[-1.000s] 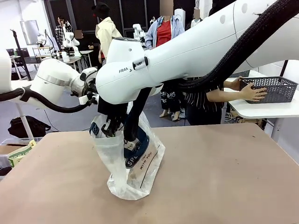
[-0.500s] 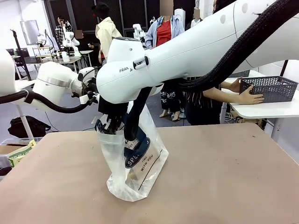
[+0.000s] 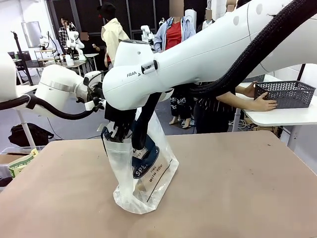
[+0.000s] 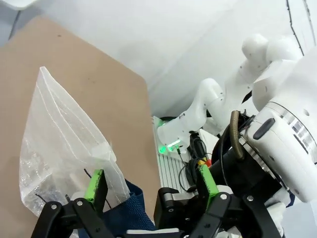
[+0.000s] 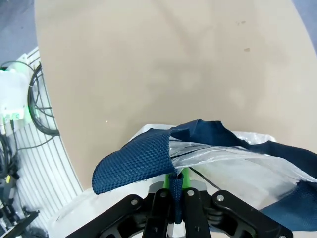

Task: Transfer purchased items from the store into the shopping bag.
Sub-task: Move the Reusable shopping bag to the right side of the table.

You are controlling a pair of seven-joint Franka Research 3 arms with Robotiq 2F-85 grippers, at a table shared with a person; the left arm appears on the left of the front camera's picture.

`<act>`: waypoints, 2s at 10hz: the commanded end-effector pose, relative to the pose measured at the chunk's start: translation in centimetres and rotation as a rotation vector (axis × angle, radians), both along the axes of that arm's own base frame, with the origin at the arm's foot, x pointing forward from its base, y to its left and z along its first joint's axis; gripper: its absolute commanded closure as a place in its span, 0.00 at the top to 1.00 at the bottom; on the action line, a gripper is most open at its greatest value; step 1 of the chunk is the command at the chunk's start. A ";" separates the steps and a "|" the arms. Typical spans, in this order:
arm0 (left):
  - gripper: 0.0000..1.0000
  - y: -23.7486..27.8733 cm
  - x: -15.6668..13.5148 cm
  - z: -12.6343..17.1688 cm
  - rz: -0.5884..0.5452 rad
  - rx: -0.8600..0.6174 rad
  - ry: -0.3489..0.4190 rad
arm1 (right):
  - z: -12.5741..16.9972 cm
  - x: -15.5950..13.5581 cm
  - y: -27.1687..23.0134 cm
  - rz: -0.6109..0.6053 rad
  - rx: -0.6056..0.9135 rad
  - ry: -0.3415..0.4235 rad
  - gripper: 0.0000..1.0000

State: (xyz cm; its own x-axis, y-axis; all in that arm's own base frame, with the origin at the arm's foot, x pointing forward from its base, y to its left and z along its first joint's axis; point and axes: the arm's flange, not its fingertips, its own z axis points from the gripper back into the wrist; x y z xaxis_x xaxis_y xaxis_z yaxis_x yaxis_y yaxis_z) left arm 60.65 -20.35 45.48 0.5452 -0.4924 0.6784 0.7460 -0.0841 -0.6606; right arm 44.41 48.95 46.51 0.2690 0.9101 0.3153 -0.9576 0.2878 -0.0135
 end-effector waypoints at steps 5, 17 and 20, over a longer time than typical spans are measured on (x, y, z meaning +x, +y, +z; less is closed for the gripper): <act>0.93 -2.9 1.0 2.2 0.068 0.234 -0.030 | -0.6 -0.4 0.5 -0.055 -0.018 -0.020 0.00; 0.79 -4.7 1.6 1.9 0.206 0.427 -0.018 | -0.4 -1.4 0.4 -0.053 -0.003 -0.054 0.00; 0.22 -4.7 1.6 1.9 0.215 0.448 -0.021 | -0.4 -1.5 0.2 -0.053 0.004 -0.055 0.00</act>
State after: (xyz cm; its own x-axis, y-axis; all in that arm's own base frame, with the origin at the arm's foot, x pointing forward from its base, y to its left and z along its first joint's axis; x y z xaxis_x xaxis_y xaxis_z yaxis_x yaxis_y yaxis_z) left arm 62.07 -25.01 47.22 0.6496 -0.6087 0.4555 0.7328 0.3418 -0.5884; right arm 43.98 49.44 46.75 0.2896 0.9019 0.3204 -0.9460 0.3207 -0.0478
